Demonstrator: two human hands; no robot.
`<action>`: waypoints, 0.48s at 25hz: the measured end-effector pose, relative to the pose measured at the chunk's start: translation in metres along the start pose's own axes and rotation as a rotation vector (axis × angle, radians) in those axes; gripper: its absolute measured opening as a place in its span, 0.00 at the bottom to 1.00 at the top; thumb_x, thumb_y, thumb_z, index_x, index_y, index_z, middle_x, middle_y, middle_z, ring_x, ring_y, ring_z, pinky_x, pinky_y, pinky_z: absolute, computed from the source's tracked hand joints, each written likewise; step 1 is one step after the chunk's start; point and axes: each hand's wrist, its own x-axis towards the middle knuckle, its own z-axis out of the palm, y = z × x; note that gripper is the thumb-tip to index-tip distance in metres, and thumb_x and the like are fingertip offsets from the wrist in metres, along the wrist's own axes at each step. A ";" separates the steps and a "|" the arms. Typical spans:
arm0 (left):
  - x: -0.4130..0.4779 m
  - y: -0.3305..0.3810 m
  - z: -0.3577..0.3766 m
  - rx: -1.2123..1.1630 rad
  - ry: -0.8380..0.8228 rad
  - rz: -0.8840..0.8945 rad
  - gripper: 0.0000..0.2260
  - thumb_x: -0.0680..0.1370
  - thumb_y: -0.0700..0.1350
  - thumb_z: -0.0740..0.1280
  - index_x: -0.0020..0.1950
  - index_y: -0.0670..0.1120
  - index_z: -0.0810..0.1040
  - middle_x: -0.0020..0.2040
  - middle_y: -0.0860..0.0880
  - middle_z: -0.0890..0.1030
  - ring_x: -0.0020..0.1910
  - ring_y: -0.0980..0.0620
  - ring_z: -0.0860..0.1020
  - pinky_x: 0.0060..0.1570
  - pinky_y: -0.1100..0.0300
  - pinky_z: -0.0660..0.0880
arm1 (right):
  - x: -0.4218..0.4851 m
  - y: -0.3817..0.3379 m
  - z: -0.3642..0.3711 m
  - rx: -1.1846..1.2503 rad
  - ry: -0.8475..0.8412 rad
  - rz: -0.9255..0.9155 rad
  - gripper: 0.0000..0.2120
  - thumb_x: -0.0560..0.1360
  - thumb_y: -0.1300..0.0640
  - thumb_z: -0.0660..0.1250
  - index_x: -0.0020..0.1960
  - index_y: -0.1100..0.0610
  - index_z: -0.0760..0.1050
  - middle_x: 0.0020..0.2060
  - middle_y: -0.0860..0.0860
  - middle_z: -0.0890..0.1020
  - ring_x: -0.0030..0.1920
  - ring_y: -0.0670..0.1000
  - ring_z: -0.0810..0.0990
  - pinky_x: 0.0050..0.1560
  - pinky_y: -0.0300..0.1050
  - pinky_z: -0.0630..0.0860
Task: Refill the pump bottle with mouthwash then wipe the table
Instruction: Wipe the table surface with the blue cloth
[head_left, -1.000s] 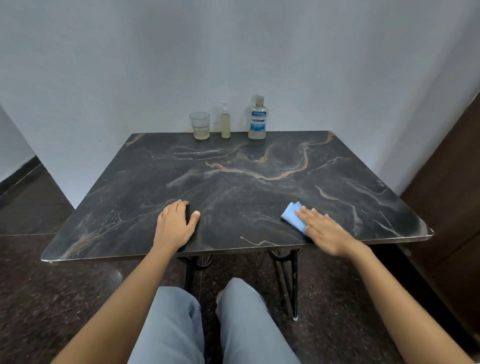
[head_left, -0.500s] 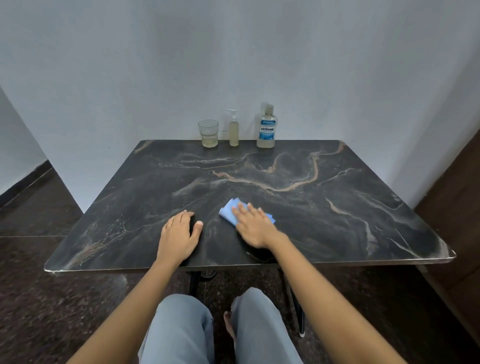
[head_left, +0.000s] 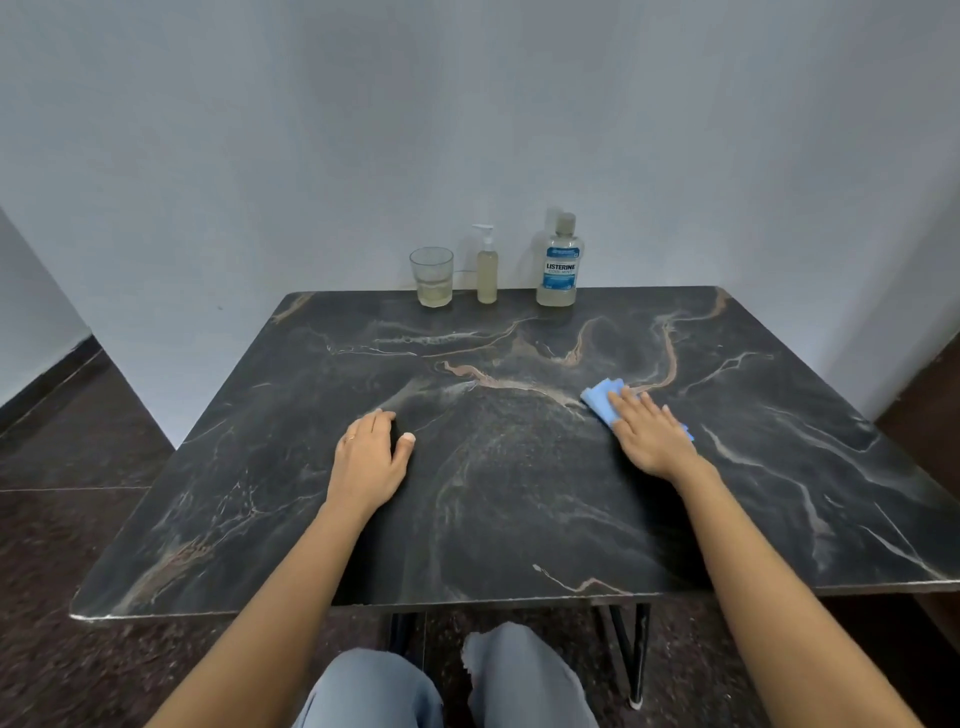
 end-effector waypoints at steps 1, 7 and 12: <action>0.002 -0.001 0.003 -0.004 0.023 -0.005 0.19 0.81 0.51 0.59 0.68 0.42 0.71 0.68 0.44 0.74 0.69 0.44 0.68 0.69 0.49 0.62 | 0.024 -0.010 -0.002 -0.003 -0.015 0.020 0.25 0.82 0.52 0.43 0.78 0.51 0.44 0.78 0.49 0.45 0.78 0.53 0.43 0.75 0.52 0.41; 0.003 -0.005 0.011 -0.084 0.116 -0.040 0.16 0.82 0.49 0.57 0.65 0.42 0.73 0.65 0.45 0.76 0.67 0.44 0.70 0.67 0.49 0.65 | 0.075 -0.155 0.020 -0.044 -0.128 -0.184 0.25 0.83 0.53 0.43 0.78 0.55 0.43 0.78 0.53 0.44 0.77 0.58 0.43 0.75 0.55 0.41; 0.000 -0.007 0.008 -0.159 0.216 -0.126 0.14 0.83 0.45 0.56 0.63 0.39 0.74 0.63 0.43 0.77 0.65 0.42 0.71 0.65 0.49 0.66 | -0.007 -0.192 0.053 -0.062 -0.150 -0.548 0.25 0.83 0.51 0.45 0.78 0.50 0.44 0.78 0.49 0.46 0.77 0.52 0.43 0.75 0.50 0.39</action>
